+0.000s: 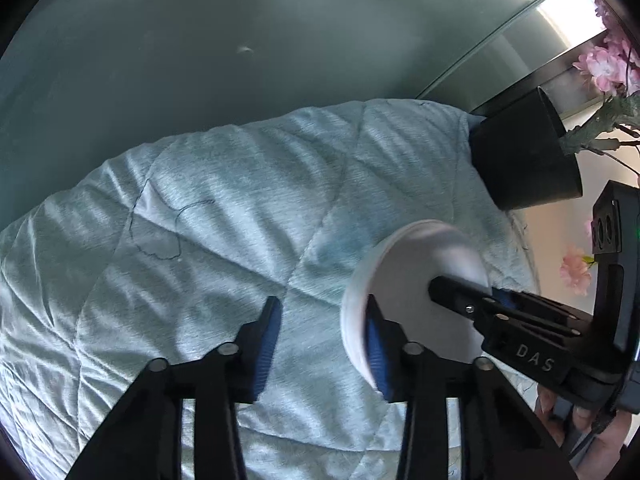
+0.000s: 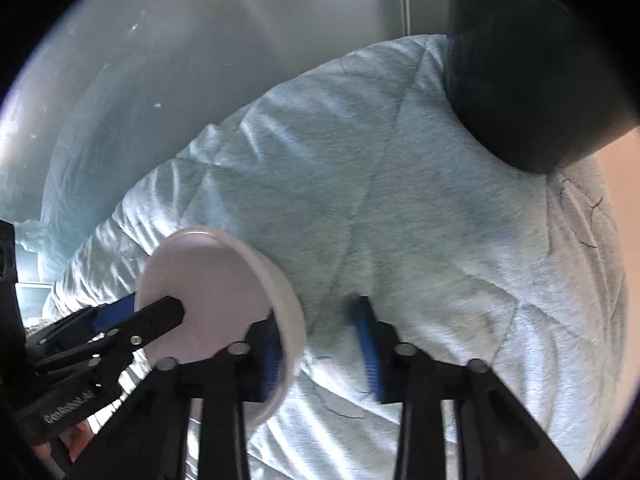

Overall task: Organize plates and bowls
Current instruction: 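Carry the small white bowl with the right gripper toward the nested bowls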

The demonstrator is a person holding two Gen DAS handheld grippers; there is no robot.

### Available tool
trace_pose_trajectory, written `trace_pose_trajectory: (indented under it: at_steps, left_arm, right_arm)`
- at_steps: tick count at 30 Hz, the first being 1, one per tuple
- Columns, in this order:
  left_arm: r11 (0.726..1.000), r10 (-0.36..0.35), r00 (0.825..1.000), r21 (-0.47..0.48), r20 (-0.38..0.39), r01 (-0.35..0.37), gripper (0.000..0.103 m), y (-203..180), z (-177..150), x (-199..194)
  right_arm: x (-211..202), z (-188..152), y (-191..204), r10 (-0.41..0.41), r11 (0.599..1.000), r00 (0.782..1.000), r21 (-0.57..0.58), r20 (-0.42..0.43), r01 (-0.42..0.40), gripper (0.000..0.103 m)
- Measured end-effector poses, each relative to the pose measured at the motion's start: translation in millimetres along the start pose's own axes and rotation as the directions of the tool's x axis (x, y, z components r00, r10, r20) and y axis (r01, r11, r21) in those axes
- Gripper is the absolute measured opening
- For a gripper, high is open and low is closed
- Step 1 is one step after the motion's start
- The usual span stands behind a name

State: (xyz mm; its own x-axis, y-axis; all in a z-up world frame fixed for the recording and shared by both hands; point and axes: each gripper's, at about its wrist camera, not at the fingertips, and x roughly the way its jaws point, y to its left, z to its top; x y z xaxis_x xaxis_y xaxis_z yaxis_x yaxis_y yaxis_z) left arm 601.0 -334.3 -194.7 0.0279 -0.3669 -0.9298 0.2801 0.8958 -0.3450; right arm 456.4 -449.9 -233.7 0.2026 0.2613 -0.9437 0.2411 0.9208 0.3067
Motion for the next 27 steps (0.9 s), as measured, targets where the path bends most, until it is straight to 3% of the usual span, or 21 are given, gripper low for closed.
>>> trace_pose_trajectory:
  at_steps: [2,5,17,22,27]
  left_arm:
    - [1.000,-0.010,1.000,0.011,-0.009,0.010,0.023,-4,1,1]
    - [0.999,-0.010,1.000,0.032,-0.006,0.010,0.007,-10,1,-2]
    - [0.992,0.100,0.995,0.080,0.013,-0.101,0.003,-13,-17,-31]
    - [0.992,0.109,0.993,0.061,0.039,-0.111,0.003,-5,-33,-75]
    - [0.988,0.130,0.986,0.072,0.104,-0.137,0.003,-5,-62,-146]
  right_arm:
    - [0,0,6,0.016,1.000,1.000,-0.011,-0.002,-0.016,0.007]
    - [0,0,15,0.007,1.000,1.000,-0.016,0.021,-0.007,0.007]
    - [3,-18,56,0.002,0.998,0.999,-0.061,0.034,0.000,0.007]
    - [-20,-34,86,0.002,0.993,0.998,-0.117,0.064,0.006,0.007]
    - [-63,-54,123,0.023,0.985,0.992,-0.175,0.126,0.000,0.007]
